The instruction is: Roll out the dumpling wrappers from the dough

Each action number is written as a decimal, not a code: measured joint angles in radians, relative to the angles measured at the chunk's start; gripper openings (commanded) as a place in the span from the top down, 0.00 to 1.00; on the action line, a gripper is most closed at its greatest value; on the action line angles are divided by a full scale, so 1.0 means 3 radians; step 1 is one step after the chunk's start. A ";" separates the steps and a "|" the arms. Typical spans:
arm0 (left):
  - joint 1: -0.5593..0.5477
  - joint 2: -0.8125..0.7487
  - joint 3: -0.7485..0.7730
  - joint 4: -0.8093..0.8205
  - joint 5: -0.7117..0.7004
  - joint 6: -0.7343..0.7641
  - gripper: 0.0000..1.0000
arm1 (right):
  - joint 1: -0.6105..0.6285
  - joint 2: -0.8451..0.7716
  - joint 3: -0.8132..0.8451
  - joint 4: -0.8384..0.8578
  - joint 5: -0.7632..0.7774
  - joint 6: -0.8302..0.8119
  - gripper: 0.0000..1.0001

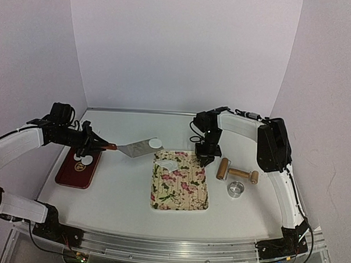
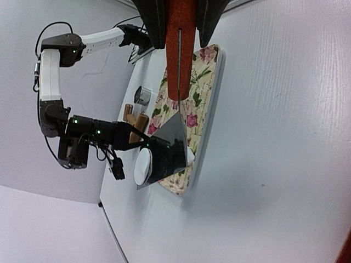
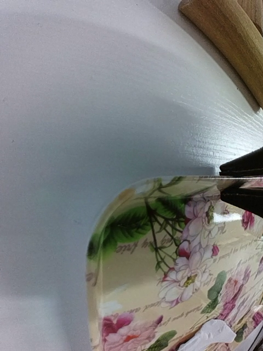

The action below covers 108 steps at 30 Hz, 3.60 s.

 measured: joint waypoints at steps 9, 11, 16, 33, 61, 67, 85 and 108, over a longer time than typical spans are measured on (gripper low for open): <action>0.0683 -0.0158 0.0132 -0.0635 -0.0342 0.0201 1.00 | -0.0139 0.0003 0.0006 -0.0017 0.0001 -0.0043 1.00; 0.0848 -0.0260 0.0132 -0.0750 -0.0414 0.0219 1.00 | -0.0167 0.0019 0.0031 -0.0025 0.0001 -0.0063 1.00; 0.1217 -0.0585 0.0132 -0.0977 -0.0571 0.0230 1.00 | -0.0214 0.0053 0.0092 -0.0032 -0.0006 -0.0109 1.00; 0.1247 -0.1492 0.0391 -0.2223 -0.1597 -0.0186 1.00 | -0.0371 0.0123 0.0209 -0.0030 -0.0130 -0.0238 1.00; 0.1247 -0.0816 0.1259 -0.3015 -0.2547 0.0663 1.00 | -0.0431 0.0132 0.0205 -0.0001 -0.0206 -0.0237 1.00; 0.1247 -0.0737 0.1257 -0.3028 -0.2540 0.0740 1.00 | -0.0431 0.0131 0.0201 0.0004 -0.0206 -0.0220 1.00; 0.1247 -0.0505 0.1339 -0.3029 -0.2554 0.0903 1.00 | -0.0436 0.0131 0.0201 0.0004 -0.0216 -0.0184 1.00; 0.1247 -0.0411 0.2123 -0.3052 -0.3085 0.1134 1.00 | -0.0451 0.0131 0.0203 0.0002 -0.0253 -0.0188 0.90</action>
